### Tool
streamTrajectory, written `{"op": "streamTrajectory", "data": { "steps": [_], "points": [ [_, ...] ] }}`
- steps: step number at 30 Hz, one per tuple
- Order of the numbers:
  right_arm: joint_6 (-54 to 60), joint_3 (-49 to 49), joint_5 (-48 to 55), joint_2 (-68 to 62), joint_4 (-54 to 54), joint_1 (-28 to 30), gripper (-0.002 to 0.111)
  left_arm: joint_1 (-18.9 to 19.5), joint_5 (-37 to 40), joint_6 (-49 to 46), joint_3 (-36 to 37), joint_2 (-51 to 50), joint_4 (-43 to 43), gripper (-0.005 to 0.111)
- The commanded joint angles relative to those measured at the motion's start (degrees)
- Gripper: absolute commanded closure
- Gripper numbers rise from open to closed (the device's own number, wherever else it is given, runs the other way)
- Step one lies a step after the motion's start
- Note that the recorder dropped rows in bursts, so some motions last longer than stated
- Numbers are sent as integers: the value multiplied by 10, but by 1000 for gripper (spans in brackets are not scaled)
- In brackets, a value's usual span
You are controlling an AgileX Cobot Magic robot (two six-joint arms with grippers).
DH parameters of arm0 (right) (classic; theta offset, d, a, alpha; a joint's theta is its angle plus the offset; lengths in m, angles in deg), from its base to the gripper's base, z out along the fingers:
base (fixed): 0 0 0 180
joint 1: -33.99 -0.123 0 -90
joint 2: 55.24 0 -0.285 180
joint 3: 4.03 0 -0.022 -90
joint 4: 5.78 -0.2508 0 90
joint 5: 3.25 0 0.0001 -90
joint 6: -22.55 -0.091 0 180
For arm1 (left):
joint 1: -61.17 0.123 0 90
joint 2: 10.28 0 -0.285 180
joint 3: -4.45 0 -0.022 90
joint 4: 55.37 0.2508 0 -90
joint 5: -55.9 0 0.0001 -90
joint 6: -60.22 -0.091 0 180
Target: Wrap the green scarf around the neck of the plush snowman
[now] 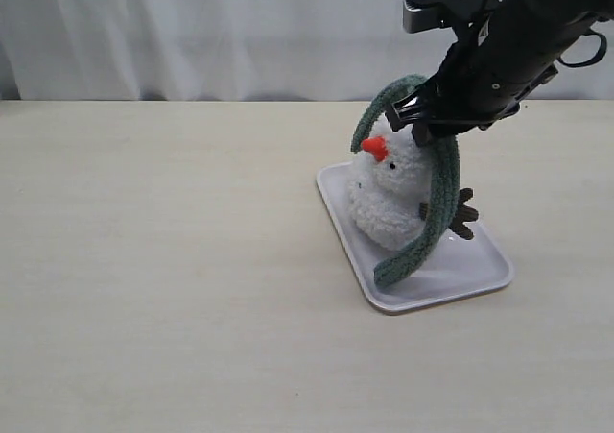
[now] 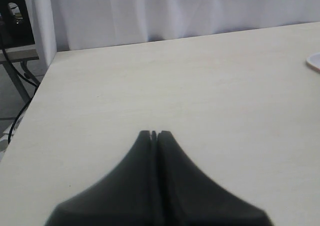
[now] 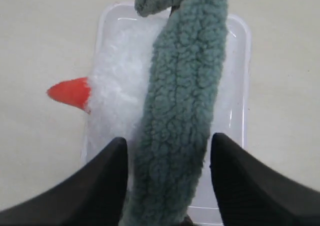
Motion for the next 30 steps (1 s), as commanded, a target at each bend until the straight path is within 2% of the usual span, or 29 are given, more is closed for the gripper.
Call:
{"op": "streamTrajectory", "data": {
  "steps": [1, 5, 8, 9, 21, 30],
  "points": [
    [-4, 2, -18, -3, 0, 1, 73, 1, -6, 1, 2, 1, 0, 107],
    [-4, 3, -17, -26, -10, 1, 86, 1, -6, 1, 2, 1, 0, 107],
    [-4, 3, -23, -33, -10, 1, 102, 1, -6, 1, 2, 1, 0, 107],
    [-1, 2, -23, -33, -10, 1, 104, 1, -6, 1, 2, 1, 0, 107],
    [0, -34, -59, 17, -4, 1, 104, 1, -6, 1, 2, 1, 0, 107],
    [1, -39, -54, -19, 48, 1, 104, 1, -6, 1, 2, 1, 0, 107]
  ]
}}
